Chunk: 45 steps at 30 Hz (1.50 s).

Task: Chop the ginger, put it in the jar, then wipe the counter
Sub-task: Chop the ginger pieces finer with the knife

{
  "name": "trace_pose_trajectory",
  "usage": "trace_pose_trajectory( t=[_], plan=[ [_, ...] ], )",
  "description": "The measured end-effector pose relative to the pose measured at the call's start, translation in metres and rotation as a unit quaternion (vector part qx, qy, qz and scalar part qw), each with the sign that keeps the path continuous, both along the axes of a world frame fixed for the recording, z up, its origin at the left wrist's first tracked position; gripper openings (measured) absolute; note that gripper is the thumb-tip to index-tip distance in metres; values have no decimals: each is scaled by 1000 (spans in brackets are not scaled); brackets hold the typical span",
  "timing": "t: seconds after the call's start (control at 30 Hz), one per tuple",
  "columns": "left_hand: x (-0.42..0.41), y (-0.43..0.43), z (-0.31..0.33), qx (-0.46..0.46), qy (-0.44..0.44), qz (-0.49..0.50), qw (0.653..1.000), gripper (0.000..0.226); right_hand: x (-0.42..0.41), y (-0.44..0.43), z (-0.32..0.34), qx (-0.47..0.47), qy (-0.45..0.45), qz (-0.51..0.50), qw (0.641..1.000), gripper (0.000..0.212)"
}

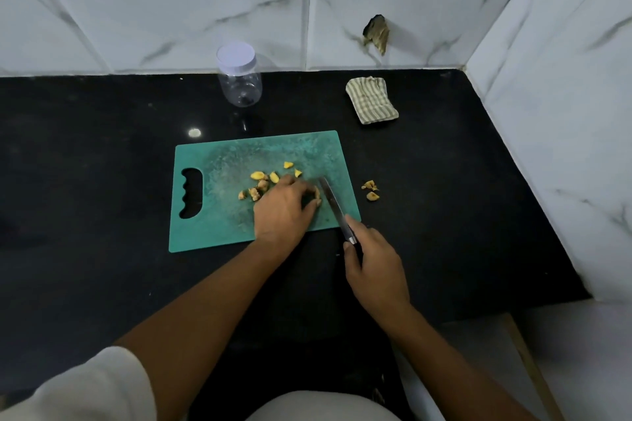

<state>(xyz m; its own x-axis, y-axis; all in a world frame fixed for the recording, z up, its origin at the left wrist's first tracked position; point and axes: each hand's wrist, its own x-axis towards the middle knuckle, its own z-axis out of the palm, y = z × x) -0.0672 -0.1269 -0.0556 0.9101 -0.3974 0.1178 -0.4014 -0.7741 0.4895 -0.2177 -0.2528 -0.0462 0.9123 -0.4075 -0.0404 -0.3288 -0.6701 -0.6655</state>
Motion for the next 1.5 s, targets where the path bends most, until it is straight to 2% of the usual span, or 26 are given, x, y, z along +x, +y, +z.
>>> trace_pose_trajectory(
  t=[0.17, 0.4, 0.73, 1.5],
  plan=[
    [-8, -1, -1, -11, 2, 12, 1000, 30, 0, -2, -1, -2, 3, 5, 1000, 47],
    [-16, 19, -14, -7, -22, -57, 998, 33, 0, -3, -2, -24, 8, 22, 999, 49],
    [-6, 25, -16, 35, -29, -108, 993, 38, 1, 13, -7, -55, 27, 16, 998, 51],
    [-8, 27, -11, 55, -40, -142, 988, 39, 3, 25, -6, -89, 50, 10, 995, 52]
  ],
)
